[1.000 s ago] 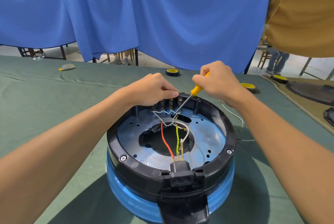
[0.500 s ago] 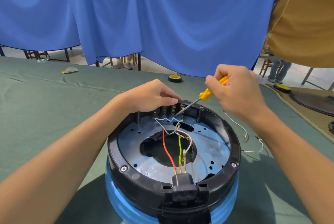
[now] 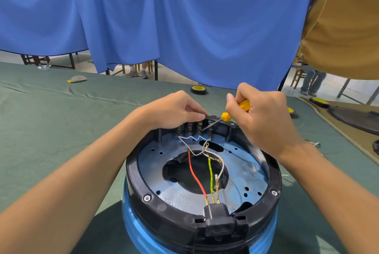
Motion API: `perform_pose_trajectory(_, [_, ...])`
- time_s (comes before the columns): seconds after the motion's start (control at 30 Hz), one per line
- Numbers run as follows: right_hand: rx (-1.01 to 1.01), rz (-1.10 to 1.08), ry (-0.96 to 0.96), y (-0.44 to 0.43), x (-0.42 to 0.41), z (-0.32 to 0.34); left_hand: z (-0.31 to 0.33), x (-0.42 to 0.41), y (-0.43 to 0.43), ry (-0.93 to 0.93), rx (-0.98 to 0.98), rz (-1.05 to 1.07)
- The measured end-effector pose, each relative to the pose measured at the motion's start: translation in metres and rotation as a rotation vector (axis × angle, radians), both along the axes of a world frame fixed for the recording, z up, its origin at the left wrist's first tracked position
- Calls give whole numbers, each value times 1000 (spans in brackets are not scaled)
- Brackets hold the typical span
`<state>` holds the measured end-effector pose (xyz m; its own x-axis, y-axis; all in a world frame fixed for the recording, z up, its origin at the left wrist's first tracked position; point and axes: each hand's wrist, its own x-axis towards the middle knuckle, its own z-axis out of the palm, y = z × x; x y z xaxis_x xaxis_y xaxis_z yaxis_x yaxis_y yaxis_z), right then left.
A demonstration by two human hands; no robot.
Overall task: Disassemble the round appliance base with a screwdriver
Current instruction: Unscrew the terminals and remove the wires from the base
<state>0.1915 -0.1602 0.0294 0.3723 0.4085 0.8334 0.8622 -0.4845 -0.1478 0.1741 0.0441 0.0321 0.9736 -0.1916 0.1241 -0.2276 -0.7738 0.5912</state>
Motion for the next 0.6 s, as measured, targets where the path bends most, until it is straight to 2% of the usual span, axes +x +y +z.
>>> perform_pose_trajectory(0.2, [180, -66, 182, -1, 12, -7, 0, -1, 1, -3, 26, -1])
perform_pose_trajectory(0.37, [197, -36, 119, -1, 11, -9, -1, 0, 1, -4, 13, 4])
perform_pose_trajectory(0.6, [57, -19, 19, 0, 2, -3, -2, 2, 1, -16, 7, 8])
